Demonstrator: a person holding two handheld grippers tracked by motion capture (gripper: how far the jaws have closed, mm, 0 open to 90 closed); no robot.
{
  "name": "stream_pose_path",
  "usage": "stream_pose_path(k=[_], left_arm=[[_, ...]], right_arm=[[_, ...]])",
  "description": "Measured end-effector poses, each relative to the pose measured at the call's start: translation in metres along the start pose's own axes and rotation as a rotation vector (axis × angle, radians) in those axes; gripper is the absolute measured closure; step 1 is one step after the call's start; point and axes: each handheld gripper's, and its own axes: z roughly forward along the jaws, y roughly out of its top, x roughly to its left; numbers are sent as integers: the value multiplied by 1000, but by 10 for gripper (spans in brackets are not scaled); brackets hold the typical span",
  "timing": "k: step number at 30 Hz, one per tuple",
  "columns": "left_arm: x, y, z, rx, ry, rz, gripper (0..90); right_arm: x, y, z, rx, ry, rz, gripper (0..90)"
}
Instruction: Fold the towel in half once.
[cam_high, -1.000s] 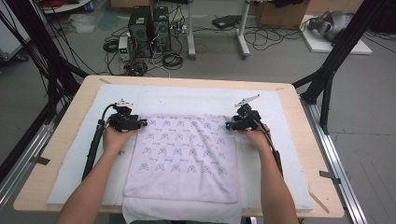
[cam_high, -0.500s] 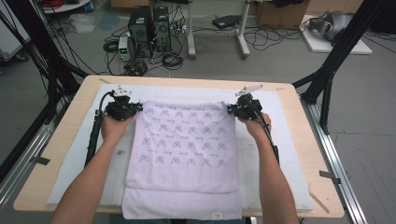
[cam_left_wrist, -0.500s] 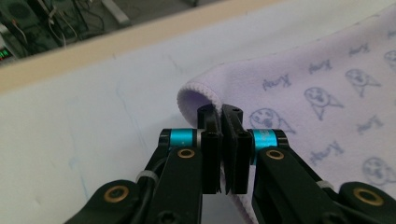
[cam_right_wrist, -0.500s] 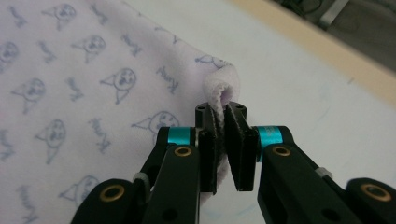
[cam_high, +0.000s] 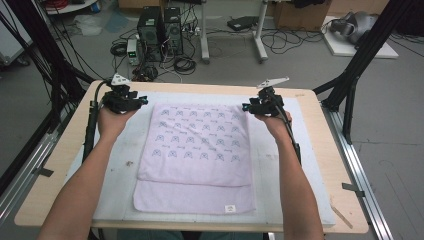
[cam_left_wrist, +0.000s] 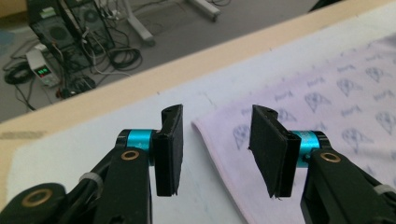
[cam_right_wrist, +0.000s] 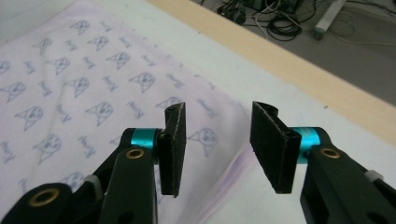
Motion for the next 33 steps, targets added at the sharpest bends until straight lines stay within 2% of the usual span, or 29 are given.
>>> stream_pose_path(k=[1,2,4,6,8,9,11,12,14,16,21,23,26,29,31,33], left_arm=[[-1,-6,-1,-10,-14,-6,547],[-3,-10,-3,-9,-28,-4,546],[-8,-21,-7,-26,-57,-9,533],[-14,-30,-11,-23,-69,8,510],[-21,-39,-16,-25,-88,28,489],[-24,-42,-18,-11,-107,22,481],[-30,-49,-25,-23,-119,50,455],[-34,-54,-30,-44,-138,33,453],[-39,-62,-36,-35,-147,52,445],[-42,-71,-42,-47,-158,51,440],[-50,-90,-55,-24,-179,49,396],[-55,-98,-60,-19,-183,51,346],[-63,-109,-63,-18,-211,46,327],[-73,-117,-64,13,-230,72,317],[-77,-122,-67,4,-252,79,338],[-79,-126,-70,-1,-258,78,345]], right_arm=[[2,-4,0,1,13,3,529],[4,-5,0,24,28,11,493],[10,-7,-2,49,57,4,480],[20,-11,-8,15,68,-18,478],[29,-16,-12,13,99,-24,469],[34,-19,-14,21,104,-43,460],[45,-27,-20,24,112,-69,453],[50,-31,-22,27,117,-76,438],[57,-42,-27,12,124,-73,425],[65,-54,-31,17,124,-87,420],[75,-77,-42,-9,132,-72,393],[80,-84,-48,-17,134,-76,379],[86,-87,-53,6,128,-90,337],[97,-87,-57,20,133,-129,332],[105,-90,-60,15,150,-154,347],[108,-96,-60,22,159,-159,347]])
